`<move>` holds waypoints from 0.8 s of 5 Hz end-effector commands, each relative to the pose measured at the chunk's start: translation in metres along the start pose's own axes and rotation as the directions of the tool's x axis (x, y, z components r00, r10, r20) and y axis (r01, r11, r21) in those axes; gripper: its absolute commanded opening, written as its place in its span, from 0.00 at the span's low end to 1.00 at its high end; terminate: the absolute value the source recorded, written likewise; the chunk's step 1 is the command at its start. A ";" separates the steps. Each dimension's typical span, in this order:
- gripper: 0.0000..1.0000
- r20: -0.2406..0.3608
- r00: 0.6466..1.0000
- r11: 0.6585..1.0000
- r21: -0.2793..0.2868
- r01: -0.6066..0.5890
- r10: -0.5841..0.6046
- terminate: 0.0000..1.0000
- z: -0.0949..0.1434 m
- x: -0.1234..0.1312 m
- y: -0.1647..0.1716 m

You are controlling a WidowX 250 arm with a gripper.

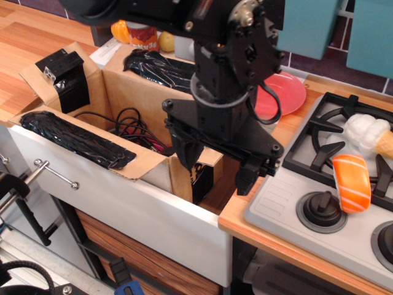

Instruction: Close small4fbox flaps

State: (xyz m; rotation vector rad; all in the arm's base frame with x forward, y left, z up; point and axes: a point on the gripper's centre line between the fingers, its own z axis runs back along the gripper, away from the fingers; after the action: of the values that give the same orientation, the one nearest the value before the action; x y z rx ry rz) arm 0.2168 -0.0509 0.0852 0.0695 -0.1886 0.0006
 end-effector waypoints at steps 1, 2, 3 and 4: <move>1.00 0.000 1.000 1.000 0.000 0.000 0.000 0.00 0.000 0.000 0.000; 1.00 0.031 0.999 0.999 -0.044 0.012 -0.011 0.00 -0.014 -0.001 -0.010; 1.00 0.056 0.998 0.996 -0.090 0.012 -0.007 0.00 -0.030 0.003 -0.017; 1.00 0.063 0.998 0.989 -0.145 0.019 -0.010 0.00 -0.041 0.030 -0.019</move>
State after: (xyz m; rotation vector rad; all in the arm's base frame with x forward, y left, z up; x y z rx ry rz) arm 0.2505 -0.0677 0.0382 -0.0792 -0.2229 -0.0320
